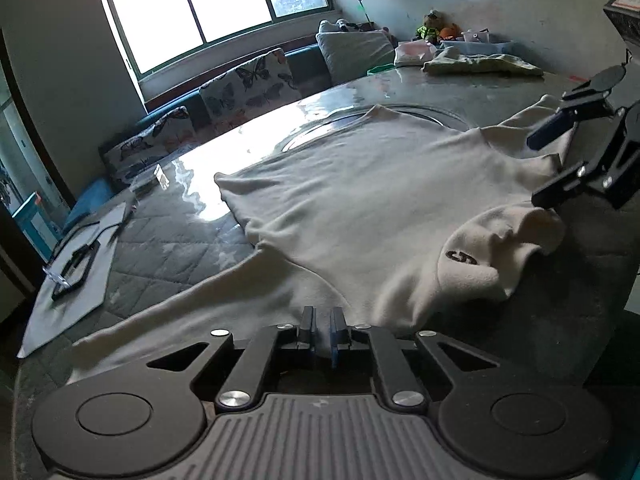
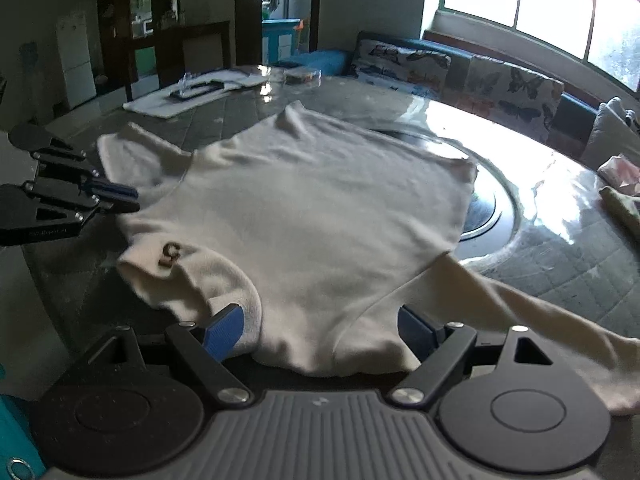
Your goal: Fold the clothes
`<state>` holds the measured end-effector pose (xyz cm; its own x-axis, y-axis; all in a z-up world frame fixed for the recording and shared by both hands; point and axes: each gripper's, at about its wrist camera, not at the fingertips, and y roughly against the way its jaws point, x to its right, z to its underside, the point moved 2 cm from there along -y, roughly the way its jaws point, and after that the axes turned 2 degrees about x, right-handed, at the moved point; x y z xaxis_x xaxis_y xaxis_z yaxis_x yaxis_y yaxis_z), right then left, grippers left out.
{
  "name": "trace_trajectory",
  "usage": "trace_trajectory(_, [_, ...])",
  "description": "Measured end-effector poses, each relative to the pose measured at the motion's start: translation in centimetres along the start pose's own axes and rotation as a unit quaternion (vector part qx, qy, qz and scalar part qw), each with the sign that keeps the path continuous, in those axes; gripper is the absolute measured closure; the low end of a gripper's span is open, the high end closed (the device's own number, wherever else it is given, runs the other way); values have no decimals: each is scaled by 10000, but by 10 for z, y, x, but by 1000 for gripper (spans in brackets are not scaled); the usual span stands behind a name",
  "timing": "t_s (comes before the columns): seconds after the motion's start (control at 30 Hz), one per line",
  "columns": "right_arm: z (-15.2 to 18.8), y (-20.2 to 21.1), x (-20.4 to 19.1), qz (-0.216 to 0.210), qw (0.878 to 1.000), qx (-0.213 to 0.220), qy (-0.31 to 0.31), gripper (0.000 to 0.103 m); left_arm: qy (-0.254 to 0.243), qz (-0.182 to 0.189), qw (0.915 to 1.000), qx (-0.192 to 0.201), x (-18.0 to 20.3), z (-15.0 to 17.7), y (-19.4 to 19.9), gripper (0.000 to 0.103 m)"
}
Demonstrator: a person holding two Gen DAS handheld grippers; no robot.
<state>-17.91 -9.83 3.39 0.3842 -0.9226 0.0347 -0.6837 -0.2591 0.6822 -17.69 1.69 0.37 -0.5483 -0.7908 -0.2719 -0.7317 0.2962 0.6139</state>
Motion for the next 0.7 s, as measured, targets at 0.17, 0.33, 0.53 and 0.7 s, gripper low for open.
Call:
trace_trajectory(0.17, [1, 5, 5, 175, 9997, 128, -102, 16, 243, -4, 9995, 205, -5, -21, 10, 90])
trace_trajectory(0.33, [5, 2, 16, 500, 9985, 145, -193, 16, 247, 269, 9979, 526, 13, -47, 13, 80])
trace_trajectory(0.53, [18, 4, 25, 609, 9975, 64, -363, 16, 280, 601, 9956, 660, 39, -70, 0, 79])
trace_trajectory(0.7, [20, 10, 39, 822, 9948, 149, -577, 16, 373, 816, 9944, 553, 58, -85, -21, 69])
